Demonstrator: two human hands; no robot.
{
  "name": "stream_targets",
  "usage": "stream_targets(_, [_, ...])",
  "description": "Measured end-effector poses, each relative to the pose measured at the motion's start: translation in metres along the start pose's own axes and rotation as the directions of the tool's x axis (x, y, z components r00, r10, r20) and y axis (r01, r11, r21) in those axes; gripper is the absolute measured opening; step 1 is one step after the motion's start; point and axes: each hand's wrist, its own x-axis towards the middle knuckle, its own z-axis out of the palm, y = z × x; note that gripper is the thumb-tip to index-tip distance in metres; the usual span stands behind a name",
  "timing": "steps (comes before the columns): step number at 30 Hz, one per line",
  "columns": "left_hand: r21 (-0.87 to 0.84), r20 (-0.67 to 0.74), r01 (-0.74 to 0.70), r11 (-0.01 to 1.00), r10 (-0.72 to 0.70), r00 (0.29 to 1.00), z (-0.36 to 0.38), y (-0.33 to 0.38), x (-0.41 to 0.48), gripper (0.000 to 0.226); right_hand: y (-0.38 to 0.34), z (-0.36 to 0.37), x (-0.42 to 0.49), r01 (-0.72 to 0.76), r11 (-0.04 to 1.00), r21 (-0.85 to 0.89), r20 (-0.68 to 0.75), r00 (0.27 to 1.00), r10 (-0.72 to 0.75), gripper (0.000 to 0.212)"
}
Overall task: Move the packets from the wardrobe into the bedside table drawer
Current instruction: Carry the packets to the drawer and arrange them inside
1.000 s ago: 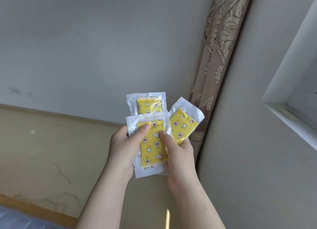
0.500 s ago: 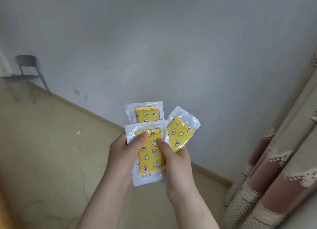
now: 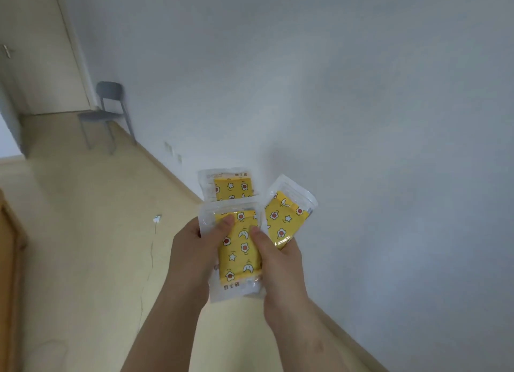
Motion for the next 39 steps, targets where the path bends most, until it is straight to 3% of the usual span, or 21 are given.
stream_targets(9, [-0.030, -0.056, -0.051, 0.998, 0.049, 0.997, 0.020, 0.052, 0.210, 0.008, -0.027, 0.098, 0.204, -0.012, 1.000, -0.025, 0.089, 0.996, 0.015, 0.017])
stream_targets(21, [0.002, -0.287, -0.089, 0.996, 0.085, 0.954, -0.062, 0.065, 0.472, 0.012, 0.037, 0.266, 0.441, -0.141, 0.980, -0.139, 0.307, 0.935, 0.178, 0.020])
stream_targets(26, [-0.026, -0.442, -0.128, 0.991, 0.104, 0.891, -0.103, 0.105, 0.598, 0.008, 0.049, 0.376, 0.552, -0.162, 0.962, -0.220, 0.421, 0.874, 0.243, 0.018])
stream_targets(33, [-0.060, -0.673, -0.137, 0.989, 0.061, 0.737, -0.205, 0.134, 0.708, 0.005, 0.110, 0.522, 0.634, -0.228, 0.914, -0.335, 0.564, 0.729, 0.388, 0.017])
stream_targets(39, [-0.017, -0.685, -0.127, 0.992, 0.080, 0.724, -0.297, 0.156, 0.846, 0.009, 0.175, 0.647, 0.724, -0.240, 0.925, -0.293, 0.591, 0.715, 0.373, 0.021])
